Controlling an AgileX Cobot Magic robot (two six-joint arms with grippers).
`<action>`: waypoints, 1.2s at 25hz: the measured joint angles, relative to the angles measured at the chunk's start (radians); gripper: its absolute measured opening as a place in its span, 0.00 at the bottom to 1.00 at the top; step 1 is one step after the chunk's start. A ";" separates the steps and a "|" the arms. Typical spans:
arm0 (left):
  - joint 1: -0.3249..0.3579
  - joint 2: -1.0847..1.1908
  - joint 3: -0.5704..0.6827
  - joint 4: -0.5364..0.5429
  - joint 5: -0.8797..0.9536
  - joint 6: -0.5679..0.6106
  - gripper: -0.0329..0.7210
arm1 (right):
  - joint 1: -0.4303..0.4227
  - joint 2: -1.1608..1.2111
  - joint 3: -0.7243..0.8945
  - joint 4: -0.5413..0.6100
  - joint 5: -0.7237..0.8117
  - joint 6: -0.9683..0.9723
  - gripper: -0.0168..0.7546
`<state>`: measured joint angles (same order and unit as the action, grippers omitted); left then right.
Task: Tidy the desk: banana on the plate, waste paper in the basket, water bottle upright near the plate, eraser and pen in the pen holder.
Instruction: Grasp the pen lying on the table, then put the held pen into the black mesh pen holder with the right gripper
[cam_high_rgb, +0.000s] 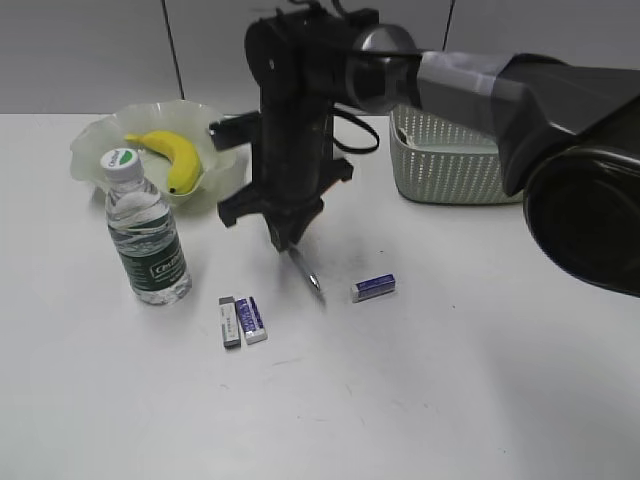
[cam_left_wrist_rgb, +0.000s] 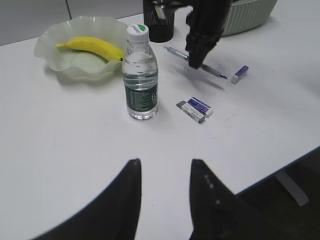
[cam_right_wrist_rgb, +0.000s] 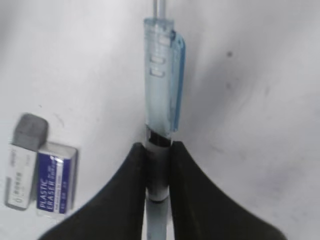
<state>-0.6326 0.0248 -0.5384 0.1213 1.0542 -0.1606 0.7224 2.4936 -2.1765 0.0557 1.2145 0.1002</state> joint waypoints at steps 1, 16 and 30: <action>0.000 0.000 0.000 0.000 0.000 0.000 0.37 | 0.000 -0.009 -0.039 -0.010 0.000 0.000 0.17; 0.000 0.000 0.000 0.000 0.001 0.000 0.37 | -0.096 -0.050 -0.404 -0.251 -0.312 0.085 0.17; 0.000 0.000 0.000 -0.001 0.001 0.000 0.37 | -0.136 0.077 -0.404 -0.273 -0.503 0.117 0.17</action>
<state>-0.6326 0.0248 -0.5384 0.1204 1.0549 -0.1606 0.5861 2.5710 -2.5804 -0.2173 0.7113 0.2170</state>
